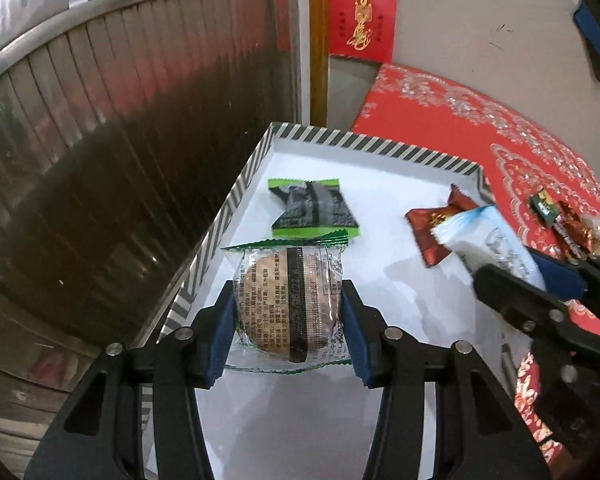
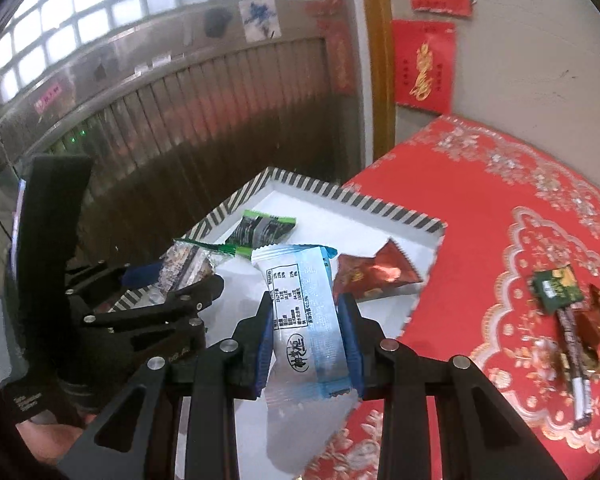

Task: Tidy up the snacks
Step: 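Carry cookie and blue-white bar into the white tray and open both tools, then move both tools back toward the remaining snacks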

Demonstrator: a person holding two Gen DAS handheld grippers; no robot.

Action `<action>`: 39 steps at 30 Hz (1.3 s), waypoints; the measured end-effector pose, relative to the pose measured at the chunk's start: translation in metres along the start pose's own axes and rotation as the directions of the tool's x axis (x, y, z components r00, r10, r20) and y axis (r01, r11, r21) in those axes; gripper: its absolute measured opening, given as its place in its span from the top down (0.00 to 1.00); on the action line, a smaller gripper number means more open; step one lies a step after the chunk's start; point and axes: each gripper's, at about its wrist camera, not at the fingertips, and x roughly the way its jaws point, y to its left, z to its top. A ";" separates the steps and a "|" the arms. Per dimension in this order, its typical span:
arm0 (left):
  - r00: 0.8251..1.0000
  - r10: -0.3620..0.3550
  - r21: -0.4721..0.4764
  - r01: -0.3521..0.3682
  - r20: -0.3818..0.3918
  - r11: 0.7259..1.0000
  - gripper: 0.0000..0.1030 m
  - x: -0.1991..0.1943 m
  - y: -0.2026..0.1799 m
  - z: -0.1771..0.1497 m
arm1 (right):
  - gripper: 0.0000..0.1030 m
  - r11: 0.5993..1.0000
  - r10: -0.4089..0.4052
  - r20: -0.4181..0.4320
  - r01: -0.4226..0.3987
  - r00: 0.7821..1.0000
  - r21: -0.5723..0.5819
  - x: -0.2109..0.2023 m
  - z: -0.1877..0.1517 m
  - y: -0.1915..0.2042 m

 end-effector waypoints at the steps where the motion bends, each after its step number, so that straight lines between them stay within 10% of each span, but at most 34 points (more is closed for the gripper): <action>1: 1.000 0.001 0.001 -0.001 -0.005 1.000 0.53 0.002 0.001 -0.001 | 0.69 1.000 0.001 -0.014 -0.001 1.000 0.000 0.007 -0.001 0.001; 17: 0.997 0.024 0.002 -0.024 -0.075 1.000 0.52 0.025 0.007 -0.002 | 0.69 1.000 -0.003 -0.116 0.002 0.993 -0.004 0.055 -0.004 0.007; 23: 0.994 0.038 -0.025 -0.041 -0.098 0.999 0.33 0.031 0.012 0.001 | 0.67 0.998 0.041 -0.132 -0.035 0.990 0.050 0.061 -0.004 0.001; 28: 0.993 -0.020 -0.098 0.009 -0.113 0.995 0.32 0.028 0.023 0.002 | 0.48 0.993 0.077 -0.090 -0.069 0.993 0.092 0.044 -0.005 -0.006; 39: 0.998 -0.057 -0.079 0.054 -0.037 0.995 0.31 -0.010 -0.006 0.006 | 0.42 0.987 0.059 0.043 -0.065 0.997 0.148 -0.033 -0.020 -0.041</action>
